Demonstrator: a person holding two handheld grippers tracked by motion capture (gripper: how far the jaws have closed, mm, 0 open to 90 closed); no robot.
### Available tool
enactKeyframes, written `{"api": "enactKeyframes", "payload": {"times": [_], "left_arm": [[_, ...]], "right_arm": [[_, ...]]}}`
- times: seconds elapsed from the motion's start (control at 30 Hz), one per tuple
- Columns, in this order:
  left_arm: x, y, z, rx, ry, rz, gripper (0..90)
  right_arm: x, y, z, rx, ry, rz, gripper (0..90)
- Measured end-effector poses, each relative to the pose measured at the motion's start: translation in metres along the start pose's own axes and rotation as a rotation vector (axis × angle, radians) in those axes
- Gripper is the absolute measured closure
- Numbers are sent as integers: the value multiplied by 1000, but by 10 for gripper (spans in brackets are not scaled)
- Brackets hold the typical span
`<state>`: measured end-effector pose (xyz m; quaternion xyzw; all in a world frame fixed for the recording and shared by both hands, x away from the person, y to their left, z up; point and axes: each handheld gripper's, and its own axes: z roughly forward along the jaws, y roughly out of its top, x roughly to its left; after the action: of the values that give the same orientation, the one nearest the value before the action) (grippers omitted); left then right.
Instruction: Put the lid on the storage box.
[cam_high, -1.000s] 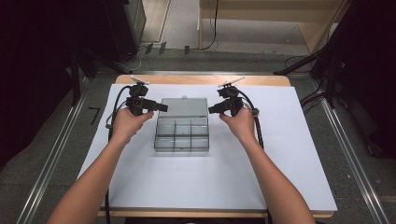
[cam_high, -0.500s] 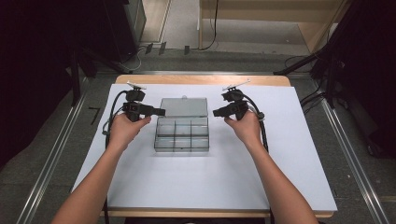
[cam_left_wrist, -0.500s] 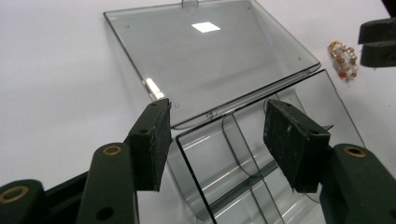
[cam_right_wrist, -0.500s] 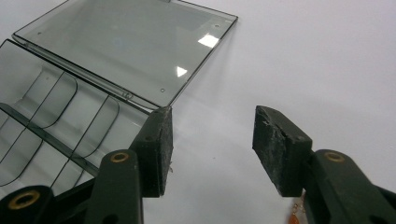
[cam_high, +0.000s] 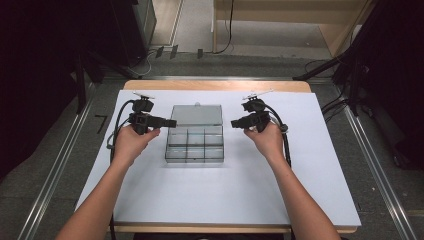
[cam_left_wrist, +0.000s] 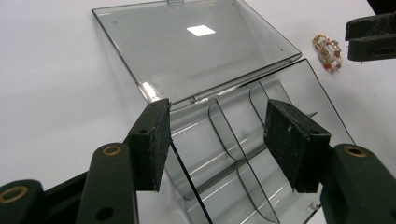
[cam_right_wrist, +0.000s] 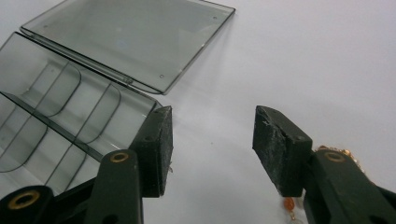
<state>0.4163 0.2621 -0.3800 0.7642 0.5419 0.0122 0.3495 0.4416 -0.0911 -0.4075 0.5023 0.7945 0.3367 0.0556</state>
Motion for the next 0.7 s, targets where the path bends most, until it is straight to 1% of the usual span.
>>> {"api": "enactKeyframes", "payload": {"times": [0.07,0.1,0.13,0.2,0.23,0.3,0.37,0.47,0.57,0.7], "left_arm": [[0,-1,0,2,2,8,420],[0,-1,0,0,0,7,419],[0,-2,0,-2,-2,3,418],[0,-3,-1,-1,-6,12,416],[0,-4,-1,-3,-5,10,414],[0,-5,-1,-3,-10,10,412],[1,-5,-2,-4,-9,11,412],[2,-6,-3,-11,-8,9,412],[3,-6,-5,-14,-14,8,412],[3,-7,-8,-22,-18,5,412]], "right_arm": [[-1,-3,1,8,-5,-5,489],[-2,-5,2,16,-19,-8,489],[-3,-6,2,23,-21,-7,488],[-5,-9,3,32,-32,-13,488],[-7,-10,3,32,-39,-14,487],[-10,-10,2,30,-35,-8,486],[-12,-11,1,29,-46,-3,486],[-17,-12,0,27,-45,11,484],[-21,-13,-3,24,-66,13,483],[-25,-14,-4,32,-70,20,482]]}}
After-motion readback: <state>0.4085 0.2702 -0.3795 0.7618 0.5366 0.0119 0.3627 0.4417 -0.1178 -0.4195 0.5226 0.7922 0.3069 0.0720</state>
